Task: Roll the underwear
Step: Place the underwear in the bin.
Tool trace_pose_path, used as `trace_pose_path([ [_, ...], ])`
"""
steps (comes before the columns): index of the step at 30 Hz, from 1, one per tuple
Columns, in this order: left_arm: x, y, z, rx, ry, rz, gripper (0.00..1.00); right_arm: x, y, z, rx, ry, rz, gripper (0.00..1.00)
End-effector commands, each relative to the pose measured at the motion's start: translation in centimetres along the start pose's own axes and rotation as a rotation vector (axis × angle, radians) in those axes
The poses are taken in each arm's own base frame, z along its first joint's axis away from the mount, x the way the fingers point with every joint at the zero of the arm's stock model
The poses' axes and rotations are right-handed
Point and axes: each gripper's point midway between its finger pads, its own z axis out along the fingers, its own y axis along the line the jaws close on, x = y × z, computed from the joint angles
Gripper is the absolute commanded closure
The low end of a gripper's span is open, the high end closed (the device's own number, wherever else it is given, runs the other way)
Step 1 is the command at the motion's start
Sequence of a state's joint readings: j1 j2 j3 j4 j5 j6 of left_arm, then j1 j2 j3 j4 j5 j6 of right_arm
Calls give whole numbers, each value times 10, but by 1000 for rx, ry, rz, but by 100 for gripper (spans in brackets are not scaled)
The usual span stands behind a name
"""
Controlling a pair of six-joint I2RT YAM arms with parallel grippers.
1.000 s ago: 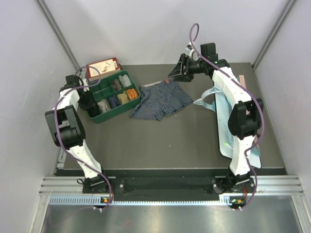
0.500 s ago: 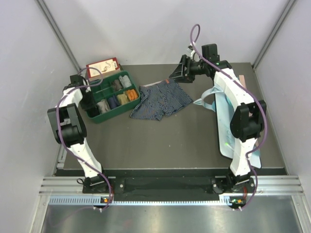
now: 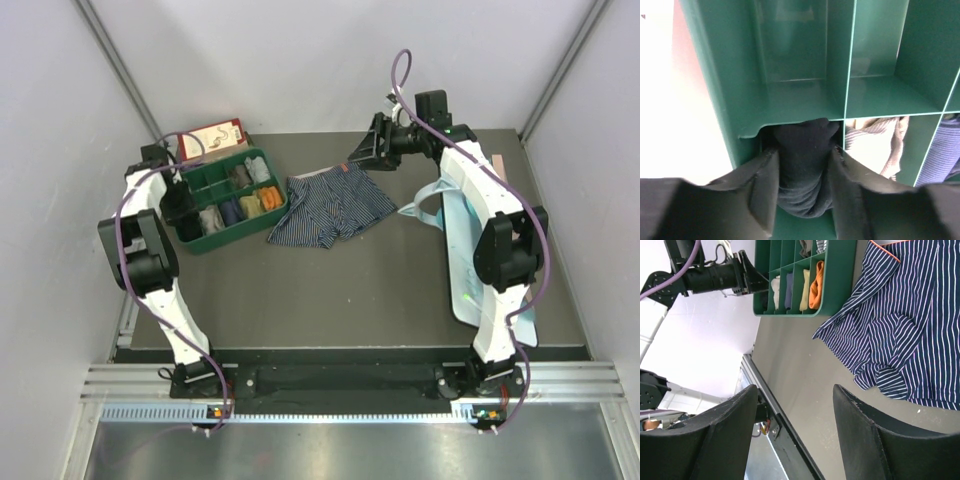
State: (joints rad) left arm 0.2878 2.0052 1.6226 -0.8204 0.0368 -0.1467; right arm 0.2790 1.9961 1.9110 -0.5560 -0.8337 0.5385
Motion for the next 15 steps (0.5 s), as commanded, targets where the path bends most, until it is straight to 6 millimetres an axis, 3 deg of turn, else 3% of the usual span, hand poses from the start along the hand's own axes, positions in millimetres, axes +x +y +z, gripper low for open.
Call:
trace_pose_path([
  [1, -24, 15, -27, -59, -90, -16, 46, -11, 31, -20, -53, -53, -103, 39],
  [3, -24, 17, -32, -66, -94, -15, 38, -12, 32, -21, -59, -55, -109, 39],
  [9, -30, 13, -51, -53, -139, -21, 29, -11, 32, -20, -63, -53, -112, 38],
  [15, -44, 5, -72, -15, -219, -34, 29, -10, 32, -20, -65, -48, -110, 38],
])
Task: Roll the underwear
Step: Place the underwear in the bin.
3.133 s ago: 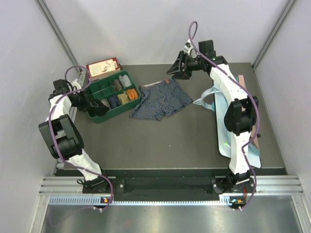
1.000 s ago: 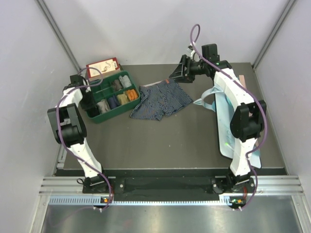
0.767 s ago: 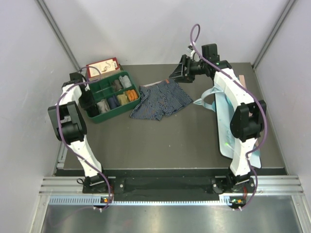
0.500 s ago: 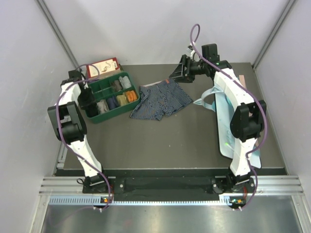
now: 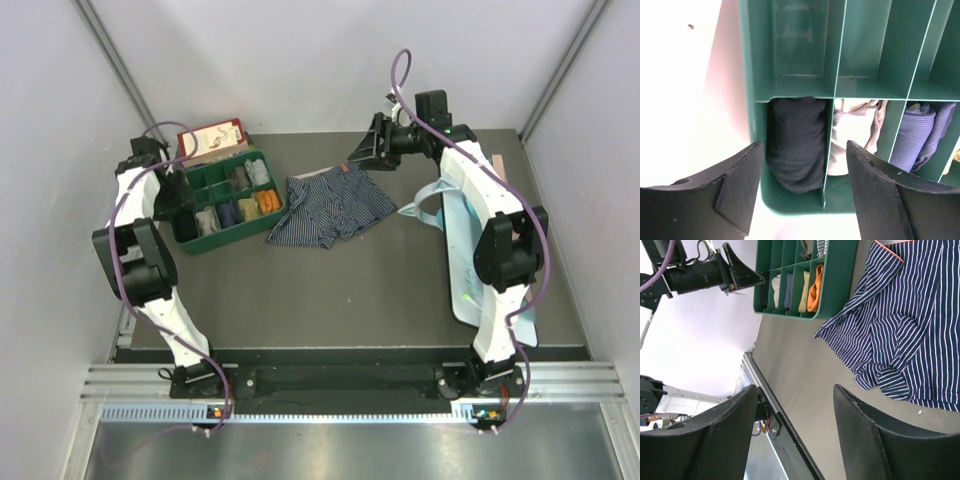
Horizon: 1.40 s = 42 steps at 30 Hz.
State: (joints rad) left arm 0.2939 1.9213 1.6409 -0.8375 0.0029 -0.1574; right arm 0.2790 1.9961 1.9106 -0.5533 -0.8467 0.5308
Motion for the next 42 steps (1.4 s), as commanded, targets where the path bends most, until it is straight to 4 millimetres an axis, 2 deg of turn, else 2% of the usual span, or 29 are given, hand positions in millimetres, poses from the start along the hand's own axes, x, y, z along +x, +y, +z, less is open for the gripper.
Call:
trace_pose_path([
  [1, -29, 2, -34, 6, -128, -26, 31, -9, 31, -19, -53, -50, -100, 38],
  [3, -24, 5, -31, -12, -114, -35, 35, -10, 30, -20, -52, -51, -102, 38],
  [7, -10, 8, -20, -28, -75, -48, 55, -7, 30, -21, -48, -51, -100, 38],
  [8, -9, 8, -16, -25, -73, -53, 63, -6, 30, -21, -46, -51, -99, 38],
  [10, -3, 6, -10, -15, -55, -59, 66, -5, 29, -22, -44, -53, -99, 38],
  [11, 0, 5, -5, -10, -44, -61, 70, -5, 29, -22, -44, -53, -98, 38],
  [17, 6, -8, 20, 67, -50, -61, 73, -2, 28, -22, -41, -49, -93, 38],
  [21, 31, 1, 45, 17, 24, -67, 76, -2, 27, -23, -38, -49, -88, 38],
  [25, 40, 12, 47, -41, 32, -72, 76, -2, 27, -24, -31, -52, -89, 38],
  [28, 28, 11, 36, -42, -3, -62, 76, -4, 28, -25, -27, -60, -94, 38],
  [31, 6, 9, 9, -38, -66, -62, 68, -5, 31, -27, -20, -69, -113, 38],
  [32, -4, 7, -1, -35, -99, -57, 58, -4, 31, -27, -13, -69, -116, 38],
  [35, -30, 4, -35, -61, -211, -12, 37, -3, 33, -28, 8, -69, -149, 38],
  [38, -50, -3, -69, -68, -305, 27, 27, 4, 40, -25, 29, -49, -188, 38],
  [42, -57, -18, -101, -64, -384, 64, 12, 18, 54, -14, 42, -19, -242, 38],
])
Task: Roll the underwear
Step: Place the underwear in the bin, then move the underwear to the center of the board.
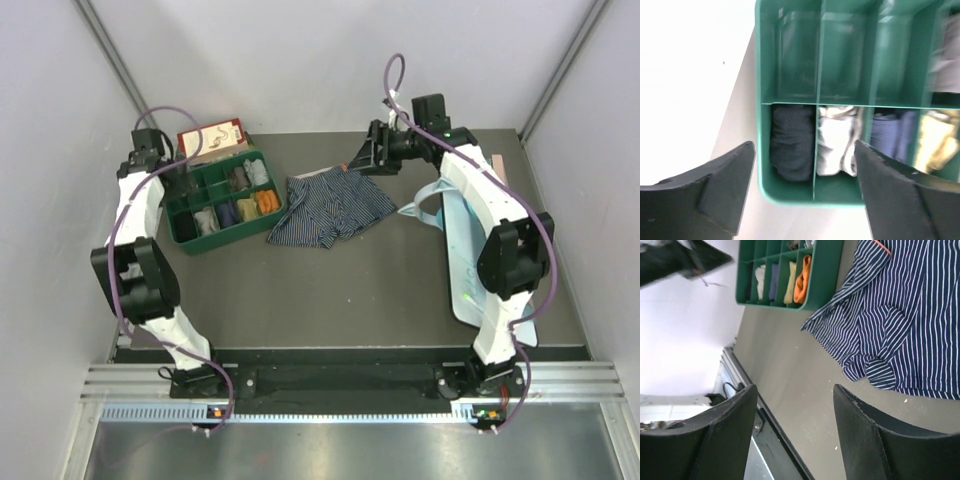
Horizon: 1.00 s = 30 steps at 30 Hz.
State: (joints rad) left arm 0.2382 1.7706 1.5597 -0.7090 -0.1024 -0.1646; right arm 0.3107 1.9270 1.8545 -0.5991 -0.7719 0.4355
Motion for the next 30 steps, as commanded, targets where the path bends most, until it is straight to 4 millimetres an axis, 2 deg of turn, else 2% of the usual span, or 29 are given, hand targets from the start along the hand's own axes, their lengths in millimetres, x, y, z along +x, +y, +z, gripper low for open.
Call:
trace_pose_path([
  [1, -44, -5, -62, -15, -189, 32, 11, -1, 51, -11, -8, -32, -164, 38],
  [9, -52, -38, -99, 79, -252, 21, 9, 29, 77, 3, 55, 11, -219, 38],
  [10, -54, -42, -107, 96, -269, 5, 9, 39, 87, 9, 52, 27, -241, 38],
  [11, -52, -49, -111, 117, -277, 5, 9, 44, 89, 12, 69, 34, -260, 38],
  [13, -54, -56, -128, 144, -323, 13, 9, 54, 87, 22, 137, 38, -313, 38],
  [14, -48, -65, -126, 163, -338, 25, 9, 71, 91, 34, 139, 70, -331, 38],
  [15, -48, -67, -140, 186, -384, 26, 9, 73, 82, 41, 192, 51, -330, 38],
  [16, -29, -69, -128, 196, -363, 35, 9, 80, 77, 50, 206, 52, -336, 38],
  [17, -23, -75, -130, 218, -376, 35, 9, 93, 72, 66, 204, 51, -354, 39],
  [18, -25, -77, -146, 250, -435, -1, 9, 97, 61, 73, 246, 35, -352, 38],
  [19, -1, -76, -132, 246, -396, -3, 9, 104, 52, 83, 261, 39, -356, 39],
  [20, 9, -77, -131, 257, -396, -7, 10, 113, 49, 97, 254, 32, -379, 39],
  [21, 14, -85, -145, 300, -435, -27, 10, 117, 43, 104, 293, 19, -420, 40],
  [22, 39, -87, -133, 309, -389, -23, 10, 127, 33, 115, 314, 33, -446, 40],
  [23, 49, -88, -132, 324, -380, -30, 10, 129, 44, 128, 289, -3, -488, 40],
  [24, 49, -90, -139, 356, -418, -43, 10, 131, 41, 136, 295, -17, -501, 40],
  [25, 67, -93, -129, 380, -382, -29, 10, 134, 42, 142, 289, -21, -498, 40],
  [26, 71, -93, -129, 389, -375, -26, 9, 138, 36, 152, 298, -19, -482, 40],
  [28, 78, -94, -130, 398, -341, 4, 7, 136, 38, 164, 287, -62, -444, 40],
  [30, 85, -99, -130, 429, -305, 40, 6, 143, 26, 178, 333, -61, -454, 40],
])
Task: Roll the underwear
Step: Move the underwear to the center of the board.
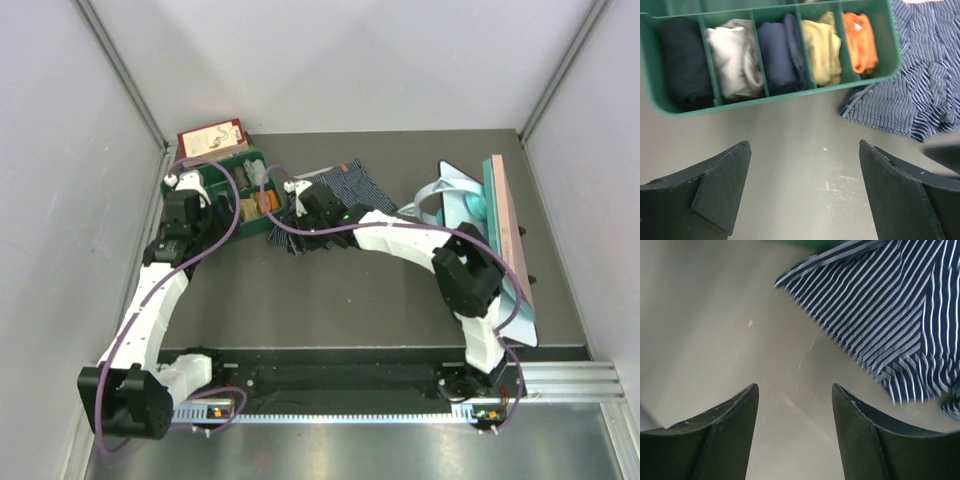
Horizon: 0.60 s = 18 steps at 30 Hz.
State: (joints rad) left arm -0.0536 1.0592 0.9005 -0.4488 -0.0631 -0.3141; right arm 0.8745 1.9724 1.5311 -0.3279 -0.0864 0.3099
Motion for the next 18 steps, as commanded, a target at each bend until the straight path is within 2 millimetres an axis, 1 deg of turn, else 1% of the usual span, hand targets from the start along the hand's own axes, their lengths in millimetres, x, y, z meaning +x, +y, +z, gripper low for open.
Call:
trace_pose_path([
  [1, -14, -22, -2, 110, -36, 5, 6, -44, 2, 23, 79, -190, -4, 40],
  [2, -12, -25, -2, 126, -27, 3, 5, -42, -3, 29, 105, -179, -8, 40],
  [3, -9, -26, 0, 135, -17, -2, 5, -30, -13, 40, 148, -142, -15, 40],
  [4, -7, -26, 0, 140, -12, -8, 5, -28, -18, 44, 169, -139, -21, 40],
  [5, -7, -26, 0, 137, -12, -16, 5, -26, -22, 45, 190, -136, -24, 40],
  [6, -8, -27, -1, 142, -15, -22, 5, -22, -32, 48, 233, -131, -35, 40],
  [8, -12, -28, -4, 151, -28, -15, 5, -18, -40, 49, 274, -130, -55, 39],
  [11, -10, -27, -7, 156, -31, 12, 5, -15, -56, 51, 341, -130, -103, 38],
  [13, -5, -28, -8, 168, -23, 11, 5, -12, -61, 53, 361, -124, -135, 37],
  [15, -4, -30, -10, 183, -30, 10, 5, -16, -61, 56, 354, -142, -161, 37],
  [18, -5, -29, -13, 181, -39, 11, 5, -8, -61, 66, 337, -107, -195, 37],
])
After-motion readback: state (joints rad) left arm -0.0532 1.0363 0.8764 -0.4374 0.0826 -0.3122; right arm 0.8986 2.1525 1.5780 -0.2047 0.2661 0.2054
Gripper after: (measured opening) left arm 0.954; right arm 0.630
